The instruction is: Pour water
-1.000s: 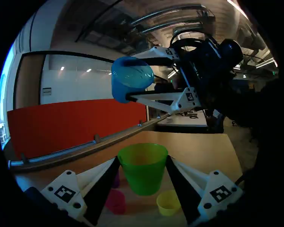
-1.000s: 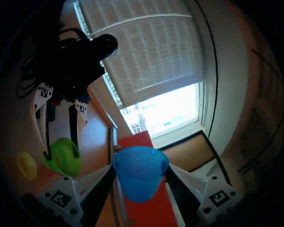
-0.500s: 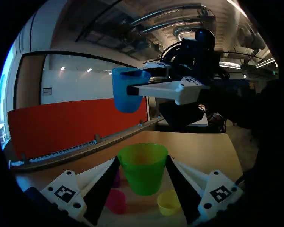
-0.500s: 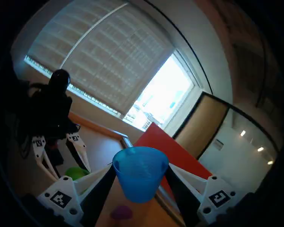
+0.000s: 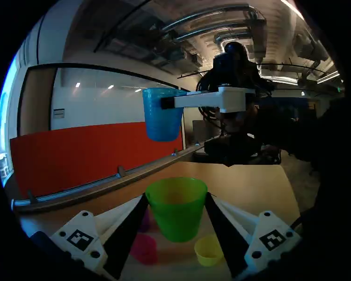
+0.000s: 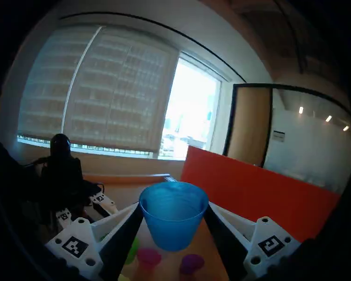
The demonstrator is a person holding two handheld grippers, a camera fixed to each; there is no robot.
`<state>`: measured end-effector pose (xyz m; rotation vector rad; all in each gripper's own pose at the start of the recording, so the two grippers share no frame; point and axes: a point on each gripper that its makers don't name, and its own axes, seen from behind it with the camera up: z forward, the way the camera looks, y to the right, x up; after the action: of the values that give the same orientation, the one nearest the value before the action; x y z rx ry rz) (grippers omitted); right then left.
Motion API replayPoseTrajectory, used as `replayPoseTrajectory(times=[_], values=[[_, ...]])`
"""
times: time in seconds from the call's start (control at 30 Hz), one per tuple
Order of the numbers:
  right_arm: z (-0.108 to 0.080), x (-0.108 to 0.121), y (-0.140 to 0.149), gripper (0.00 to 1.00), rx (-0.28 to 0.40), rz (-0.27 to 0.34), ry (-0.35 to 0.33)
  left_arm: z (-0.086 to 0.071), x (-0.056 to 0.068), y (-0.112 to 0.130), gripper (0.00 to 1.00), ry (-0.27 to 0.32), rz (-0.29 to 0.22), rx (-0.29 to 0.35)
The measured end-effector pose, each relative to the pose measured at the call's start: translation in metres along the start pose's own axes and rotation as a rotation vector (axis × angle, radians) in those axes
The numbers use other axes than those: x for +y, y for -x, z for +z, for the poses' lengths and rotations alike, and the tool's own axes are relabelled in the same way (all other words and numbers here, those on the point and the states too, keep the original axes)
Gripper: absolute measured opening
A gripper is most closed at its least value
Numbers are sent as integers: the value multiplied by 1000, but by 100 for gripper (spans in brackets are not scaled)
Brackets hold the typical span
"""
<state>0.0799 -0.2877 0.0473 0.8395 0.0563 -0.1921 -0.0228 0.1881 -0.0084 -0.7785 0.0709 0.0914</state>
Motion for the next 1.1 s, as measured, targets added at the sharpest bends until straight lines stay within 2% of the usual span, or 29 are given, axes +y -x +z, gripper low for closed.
replayPoseTrajectory(times=[0.17,0.27,0.77,1.1], values=[[-3,0,4,90,-8,70,-6,-2,1,3,87,0,3,-10],[-5,1,9,90,-15,92,-3,-3,0,6,87,-1,6,-24],[-29,8,52,90,-101,141,12,-13,-11,26,87,-32,30,-116],[-55,21,85,90,-166,130,49,-16,-19,42,87,-57,39,-186]])
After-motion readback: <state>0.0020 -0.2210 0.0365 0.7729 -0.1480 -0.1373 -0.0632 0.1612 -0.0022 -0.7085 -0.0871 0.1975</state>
